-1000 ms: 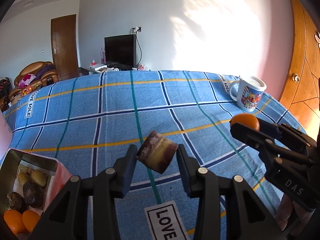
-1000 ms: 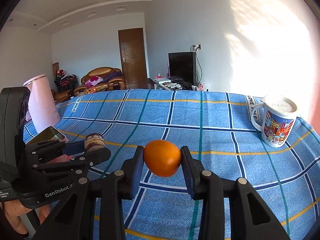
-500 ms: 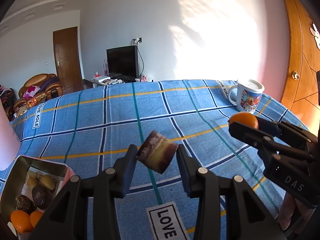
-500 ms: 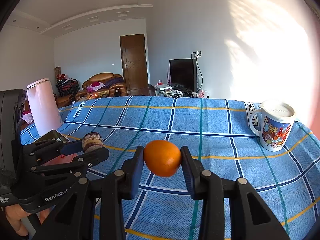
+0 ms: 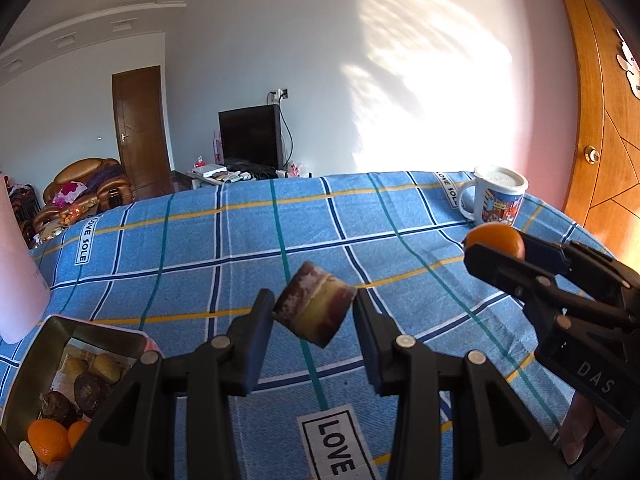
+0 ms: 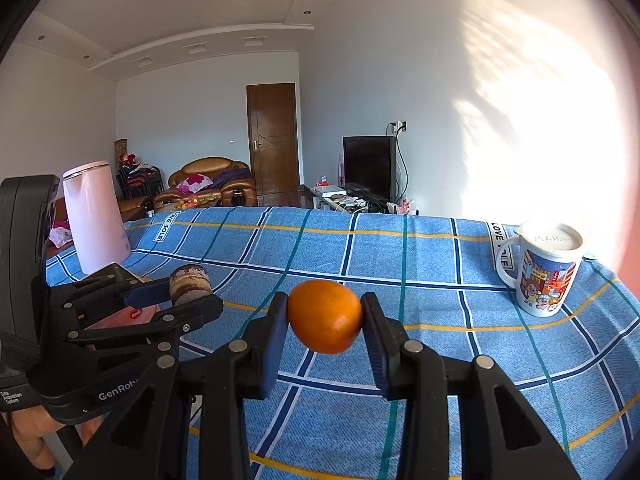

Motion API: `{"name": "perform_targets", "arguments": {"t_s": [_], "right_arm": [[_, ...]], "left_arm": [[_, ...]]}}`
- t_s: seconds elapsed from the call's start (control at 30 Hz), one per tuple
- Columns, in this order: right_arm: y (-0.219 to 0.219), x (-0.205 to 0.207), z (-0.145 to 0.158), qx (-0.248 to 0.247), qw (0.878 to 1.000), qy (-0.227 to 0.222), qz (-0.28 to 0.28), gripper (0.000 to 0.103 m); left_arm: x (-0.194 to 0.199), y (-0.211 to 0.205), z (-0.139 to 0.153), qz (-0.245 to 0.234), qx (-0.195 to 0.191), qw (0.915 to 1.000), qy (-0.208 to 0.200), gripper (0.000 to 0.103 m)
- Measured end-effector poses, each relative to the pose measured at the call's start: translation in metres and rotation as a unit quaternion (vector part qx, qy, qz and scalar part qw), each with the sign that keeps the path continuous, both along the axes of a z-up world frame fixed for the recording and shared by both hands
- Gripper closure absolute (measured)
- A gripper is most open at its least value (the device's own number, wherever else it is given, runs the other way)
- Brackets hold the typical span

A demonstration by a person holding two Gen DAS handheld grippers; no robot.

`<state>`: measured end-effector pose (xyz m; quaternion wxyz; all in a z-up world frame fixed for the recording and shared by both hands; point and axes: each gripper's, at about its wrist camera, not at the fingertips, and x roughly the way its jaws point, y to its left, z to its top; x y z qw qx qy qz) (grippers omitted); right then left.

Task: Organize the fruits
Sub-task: 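Hold the cake roll and orange raised and turn toward the pink tin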

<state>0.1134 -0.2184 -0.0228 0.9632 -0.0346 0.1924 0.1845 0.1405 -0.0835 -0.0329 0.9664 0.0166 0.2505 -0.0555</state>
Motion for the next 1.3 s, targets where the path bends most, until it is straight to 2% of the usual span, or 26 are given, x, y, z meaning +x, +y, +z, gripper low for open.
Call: {"name": "perform_targets", "arguments": {"t_s": [0.63, 0.93, 1.3], "right_arm": [[0.0, -0.014, 0.004, -0.003, 0.999, -0.036, -0.003, 0.064], [0.003, -0.023, 0.006, -0.007, 0.999, -0.047, 0.0, 0.064], [0.009, -0.028, 0.006, -0.003, 0.999, -0.041, 0.007, 0.064]], "left_arm": [[-0.013, 0.006, 0.005, 0.009, -0.007, 0.9995, -0.028, 0.061], [-0.021, 0.014, 0.005, 0.017, -0.019, 0.9993, -0.027, 0.061], [-0.033, 0.021, 0.004, 0.012, -0.024, 0.9995, -0.017, 0.061]]}}
